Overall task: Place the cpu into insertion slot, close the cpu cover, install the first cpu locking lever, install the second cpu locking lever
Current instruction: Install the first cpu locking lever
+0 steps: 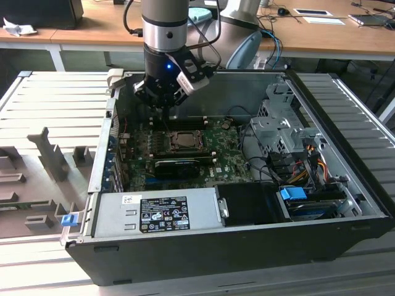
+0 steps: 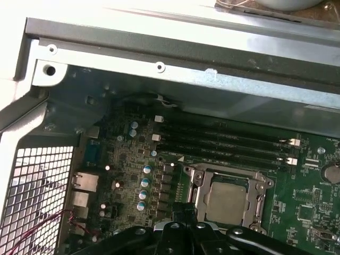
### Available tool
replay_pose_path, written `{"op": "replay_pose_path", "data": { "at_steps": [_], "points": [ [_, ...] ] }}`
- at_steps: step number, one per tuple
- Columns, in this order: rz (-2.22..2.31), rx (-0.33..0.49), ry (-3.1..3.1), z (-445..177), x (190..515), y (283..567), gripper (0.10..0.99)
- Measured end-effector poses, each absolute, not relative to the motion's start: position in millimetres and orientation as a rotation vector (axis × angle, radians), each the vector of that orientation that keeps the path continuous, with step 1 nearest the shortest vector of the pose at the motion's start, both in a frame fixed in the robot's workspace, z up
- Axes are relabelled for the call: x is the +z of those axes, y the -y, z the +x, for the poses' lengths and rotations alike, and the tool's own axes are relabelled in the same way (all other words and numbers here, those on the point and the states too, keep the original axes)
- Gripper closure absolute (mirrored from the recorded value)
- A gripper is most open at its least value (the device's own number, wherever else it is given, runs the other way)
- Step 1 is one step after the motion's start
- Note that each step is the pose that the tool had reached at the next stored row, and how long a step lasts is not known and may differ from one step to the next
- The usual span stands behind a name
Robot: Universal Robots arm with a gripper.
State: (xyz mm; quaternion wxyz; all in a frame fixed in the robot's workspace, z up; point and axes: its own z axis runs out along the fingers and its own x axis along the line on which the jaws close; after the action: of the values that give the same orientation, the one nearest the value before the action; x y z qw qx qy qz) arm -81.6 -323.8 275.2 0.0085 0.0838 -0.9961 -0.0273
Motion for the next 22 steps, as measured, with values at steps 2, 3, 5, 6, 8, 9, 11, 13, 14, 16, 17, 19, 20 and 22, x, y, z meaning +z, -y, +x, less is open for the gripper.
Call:
{"op": "replay_pose_path", "data": {
  "at_steps": [2,3,5,6,8,9,11,13,14,16,17,19,20,22],
  "points": [
    [0.262,-0.085,3.112,-82.2,272.7,323.8,0.980],
    [0.264,-0.085,3.112,-84.3,271.9,323.9,0.980],
    [0.263,-0.085,3.112,-92.1,271.4,323.6,0.980],
    [0.263,-0.085,3.112,-93.7,271.5,323.4,0.980],
    [0.244,-0.085,3.114,-97.3,270.8,323.1,0.980],
    [0.233,-0.086,3.115,-98.1,270.5,323.1,0.980],
    [0.225,-0.087,3.116,-100.7,269.9,322.4,0.980],
    [0.225,-0.087,3.116,-104.0,268.5,320.4,0.980],
    [0.225,-0.089,3.116,-105.0,267.9,318.6,0.980],
    [0.225,-0.092,3.117,-106.1,266.3,314.3,0.980],
    [0.224,-0.094,3.117,-106.7,265.0,311.4,0.980],
    [0.220,-0.096,3.117,-106.9,262.3,307.0,0.980],
    [0.218,-0.096,3.117,-106.9,261.7,305.9,0.980],
    [0.215,-0.098,3.117,-107.0,260.8,303.2,0.980]
  ]
}}
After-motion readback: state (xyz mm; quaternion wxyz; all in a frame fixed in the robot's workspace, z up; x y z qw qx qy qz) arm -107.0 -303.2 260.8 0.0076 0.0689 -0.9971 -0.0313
